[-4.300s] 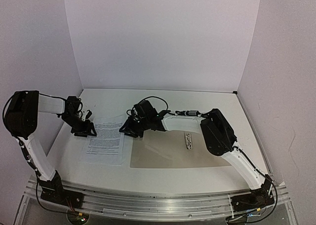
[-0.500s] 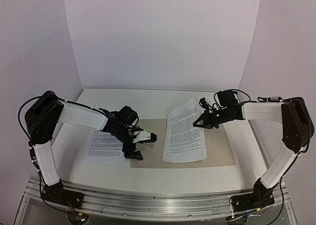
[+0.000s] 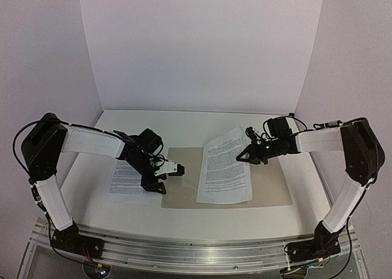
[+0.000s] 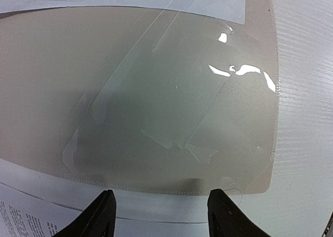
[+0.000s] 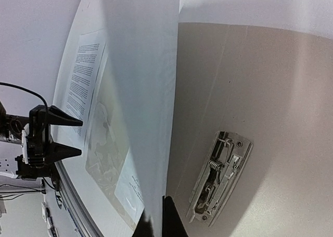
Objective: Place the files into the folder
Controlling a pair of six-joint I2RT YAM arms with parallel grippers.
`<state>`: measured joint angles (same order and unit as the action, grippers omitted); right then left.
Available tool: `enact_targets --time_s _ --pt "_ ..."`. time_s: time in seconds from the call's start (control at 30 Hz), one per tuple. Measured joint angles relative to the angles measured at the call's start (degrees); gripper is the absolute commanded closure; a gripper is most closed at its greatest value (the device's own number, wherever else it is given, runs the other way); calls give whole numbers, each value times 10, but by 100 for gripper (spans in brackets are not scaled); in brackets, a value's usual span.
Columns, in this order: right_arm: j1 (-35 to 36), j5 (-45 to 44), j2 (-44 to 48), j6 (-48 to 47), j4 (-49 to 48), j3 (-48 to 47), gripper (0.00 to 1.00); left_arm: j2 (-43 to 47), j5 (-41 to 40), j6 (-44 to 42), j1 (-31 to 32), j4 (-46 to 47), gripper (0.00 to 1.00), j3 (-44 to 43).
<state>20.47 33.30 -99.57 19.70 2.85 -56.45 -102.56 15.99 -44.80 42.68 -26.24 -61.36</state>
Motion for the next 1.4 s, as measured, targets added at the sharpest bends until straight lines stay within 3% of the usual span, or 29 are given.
enact_targets --time_s 0.27,0.67,0.83,0.93,1.0,1.17,1.23,1.4 --pt "1 10 -18 1 -6 0 100 2 -10 -15 -9 -9 48 14" --pt "23 11 -72 7 -10 -8 99 -1 -3 -33 -23 12 48 37" --pt "38 2 -76 19 -12 -14 93 -5 2 -34 -22 20 48 39" --pt "44 -16 -76 34 -12 -21 78 -5 9 -34 -22 28 48 43" --pt "46 -37 -76 42 -11 -23 74 -5 12 -34 -22 31 48 45" --pt "47 -112 -66 53 30 -23 78 -5 14 -34 -22 33 48 45" --pt "47 -116 -62 57 35 -23 90 -5 14 -34 -22 34 48 45" --pt "47 -104 -50 78 47 -23 97 -5 17 -34 -22 38 48 48"
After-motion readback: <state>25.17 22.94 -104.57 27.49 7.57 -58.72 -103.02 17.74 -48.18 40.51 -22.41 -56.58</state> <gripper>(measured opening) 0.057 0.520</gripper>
